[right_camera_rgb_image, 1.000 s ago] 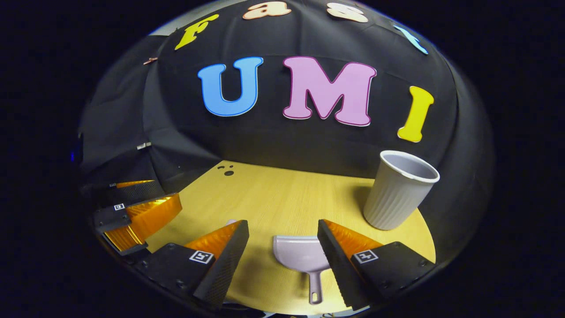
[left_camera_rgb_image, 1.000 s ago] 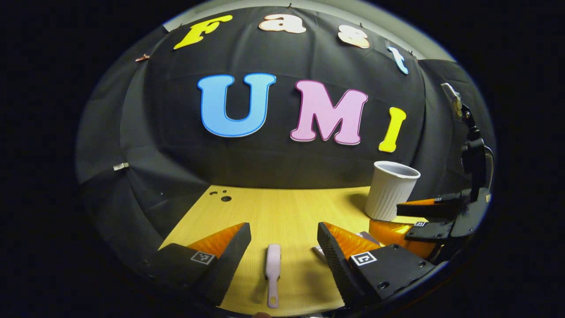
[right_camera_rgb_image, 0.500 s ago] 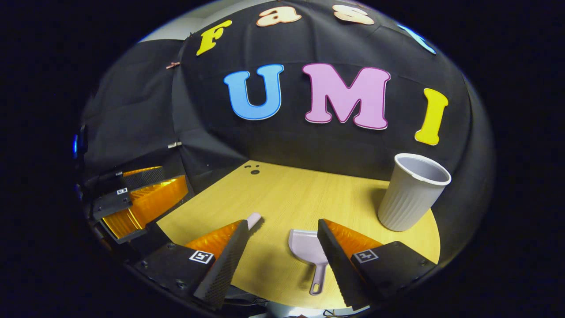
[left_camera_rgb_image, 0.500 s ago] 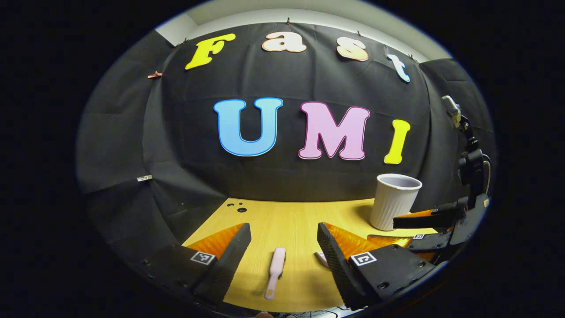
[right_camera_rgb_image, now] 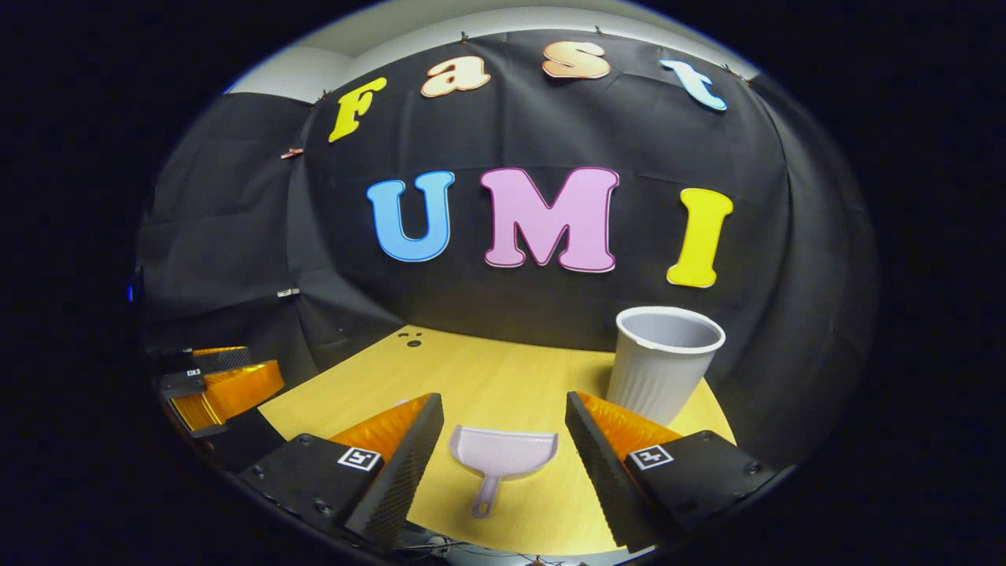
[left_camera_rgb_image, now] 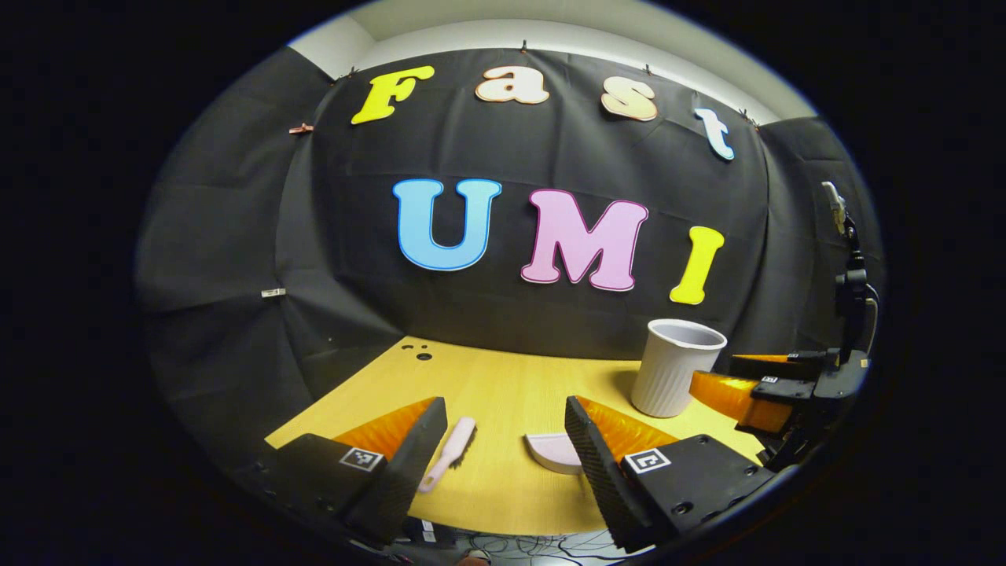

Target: Pick up the small broom and dustpan from the desktop, sweep the trash into the dustpan with the broom, and then empty the trash into the garbage bin.

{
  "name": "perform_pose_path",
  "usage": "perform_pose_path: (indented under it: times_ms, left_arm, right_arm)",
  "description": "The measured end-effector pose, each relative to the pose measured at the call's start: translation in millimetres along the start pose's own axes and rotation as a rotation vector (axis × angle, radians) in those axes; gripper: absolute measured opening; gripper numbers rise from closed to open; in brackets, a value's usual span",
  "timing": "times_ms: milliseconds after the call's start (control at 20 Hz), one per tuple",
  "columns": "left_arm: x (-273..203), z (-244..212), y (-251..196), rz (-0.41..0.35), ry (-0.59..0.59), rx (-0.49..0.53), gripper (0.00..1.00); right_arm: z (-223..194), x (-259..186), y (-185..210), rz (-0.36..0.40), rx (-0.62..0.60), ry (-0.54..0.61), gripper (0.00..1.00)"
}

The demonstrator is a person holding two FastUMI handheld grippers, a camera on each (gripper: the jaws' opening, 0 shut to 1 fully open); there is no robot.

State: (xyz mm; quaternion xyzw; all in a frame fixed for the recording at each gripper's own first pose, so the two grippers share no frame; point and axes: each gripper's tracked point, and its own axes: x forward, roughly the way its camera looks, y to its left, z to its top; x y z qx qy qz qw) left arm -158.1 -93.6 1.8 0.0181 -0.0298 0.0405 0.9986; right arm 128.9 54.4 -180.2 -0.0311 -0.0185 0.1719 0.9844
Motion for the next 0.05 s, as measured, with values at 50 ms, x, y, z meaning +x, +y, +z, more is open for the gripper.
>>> perform_pose_path:
  times_ms: [50]
  left_arm:
    - [-3.9, -7.2, -1.4, 0.006, 0.01, 0.009, 0.95]
  right_arm:
    - [-1.4, 1.6, -2.2, -0.004, 0.005, 0.009, 0.98]
